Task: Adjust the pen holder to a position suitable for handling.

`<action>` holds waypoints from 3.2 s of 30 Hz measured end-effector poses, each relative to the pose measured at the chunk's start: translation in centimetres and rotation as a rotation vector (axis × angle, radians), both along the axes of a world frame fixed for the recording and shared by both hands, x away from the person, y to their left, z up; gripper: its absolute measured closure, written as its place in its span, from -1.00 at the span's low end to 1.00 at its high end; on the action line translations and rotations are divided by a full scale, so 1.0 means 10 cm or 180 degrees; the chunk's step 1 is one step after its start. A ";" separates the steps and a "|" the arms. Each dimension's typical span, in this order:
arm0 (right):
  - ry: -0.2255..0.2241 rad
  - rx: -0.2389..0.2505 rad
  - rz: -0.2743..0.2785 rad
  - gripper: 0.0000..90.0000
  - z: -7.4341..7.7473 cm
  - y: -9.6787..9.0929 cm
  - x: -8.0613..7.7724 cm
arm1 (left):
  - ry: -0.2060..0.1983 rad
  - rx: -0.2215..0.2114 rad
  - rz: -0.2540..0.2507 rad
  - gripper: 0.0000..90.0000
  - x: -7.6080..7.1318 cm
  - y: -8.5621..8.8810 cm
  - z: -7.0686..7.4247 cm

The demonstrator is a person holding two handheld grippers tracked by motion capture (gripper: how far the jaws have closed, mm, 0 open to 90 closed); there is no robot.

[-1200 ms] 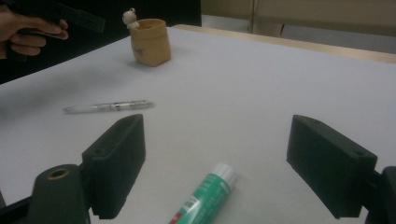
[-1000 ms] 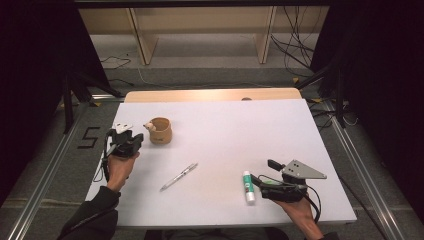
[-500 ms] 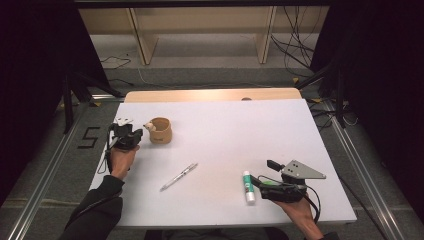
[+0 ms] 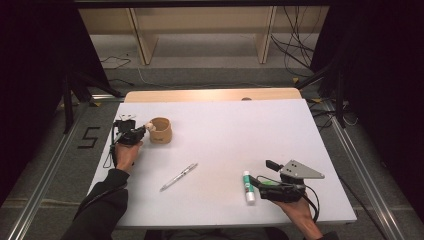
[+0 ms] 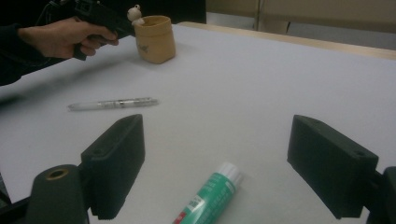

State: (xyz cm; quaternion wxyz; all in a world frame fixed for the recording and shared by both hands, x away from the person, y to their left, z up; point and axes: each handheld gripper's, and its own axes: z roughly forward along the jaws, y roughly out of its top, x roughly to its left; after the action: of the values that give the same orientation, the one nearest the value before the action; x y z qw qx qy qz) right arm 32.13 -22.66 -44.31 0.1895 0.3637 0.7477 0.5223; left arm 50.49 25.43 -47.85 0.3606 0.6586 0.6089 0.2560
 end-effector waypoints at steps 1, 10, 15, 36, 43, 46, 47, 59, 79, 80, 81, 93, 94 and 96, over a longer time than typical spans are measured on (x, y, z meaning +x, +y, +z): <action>0.0006 -0.0001 0.0002 -0.56 0.00 0.00 0.00 | 0.0013 -0.0009 -0.0012 0.98 0.02 -0.03 -0.02; -0.0016 -0.0028 0.0005 -0.56 0.00 0.01 -0.01 | 0.0046 -0.0008 -0.0053 0.98 0.07 -0.07 -0.03; -0.0001 -0.0028 0.0005 -0.56 -0.01 0.01 0.00 | 0.0052 -0.0008 -0.0026 0.99 0.09 -0.07 -0.04; -0.0021 -0.0061 0.0034 -0.56 0.00 0.03 0.00 | 0.0066 0.0126 -0.0283 0.99 0.12 -0.43 -0.04; -0.0032 -0.0052 0.0034 -0.56 0.00 0.03 0.00 | 0.0094 0.0111 -0.0426 0.99 0.09 -0.59 -0.02; -0.0028 -0.0069 0.0036 -0.56 0.00 0.03 0.00 | 0.0094 0.0140 -0.0501 0.99 0.08 -0.68 -0.01; -0.0028 -0.0069 0.0036 -0.56 0.00 0.03 0.00 | 0.0094 0.0140 -0.0501 0.99 0.08 -0.68 -0.01; -0.0041 -0.0076 0.0045 -0.56 0.01 0.03 -0.01 | 0.0082 0.0206 -0.0831 0.99 -0.01 -1.09 0.02; -0.0031 -0.0079 0.0050 -0.56 0.00 0.04 -0.01 | 0.0072 0.0228 -0.1034 0.99 -0.07 -1.34 0.03; -0.0031 -0.0079 0.0050 -0.56 0.00 0.04 -0.01 | 0.0072 0.0228 -0.1034 0.99 -0.07 -1.34 0.03; -0.0031 -0.0079 0.0051 -0.56 0.00 0.04 -0.01 | 0.0067 0.0212 -0.1033 0.99 -0.07 -1.36 0.03; -0.0032 -0.0082 0.0055 -0.56 0.00 0.04 -0.01 | 0.0044 0.0226 -0.1127 0.99 -0.06 -1.54 0.03; -0.0028 -0.0083 0.0053 -0.56 0.00 0.04 -0.01 | 0.0037 0.0215 -0.1142 0.99 -0.07 -1.56 0.03; -0.0024 -0.0089 0.0060 -0.56 0.00 0.04 -0.01 | 0.0041 0.0233 -0.1162 0.99 -0.07 -1.58 0.03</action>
State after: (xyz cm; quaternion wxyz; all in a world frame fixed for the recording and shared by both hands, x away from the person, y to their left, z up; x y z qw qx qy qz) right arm 32.04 -22.26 -44.33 0.1924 0.3519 0.7576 0.5149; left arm 49.79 9.64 -47.58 0.3729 0.7724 0.4719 0.2040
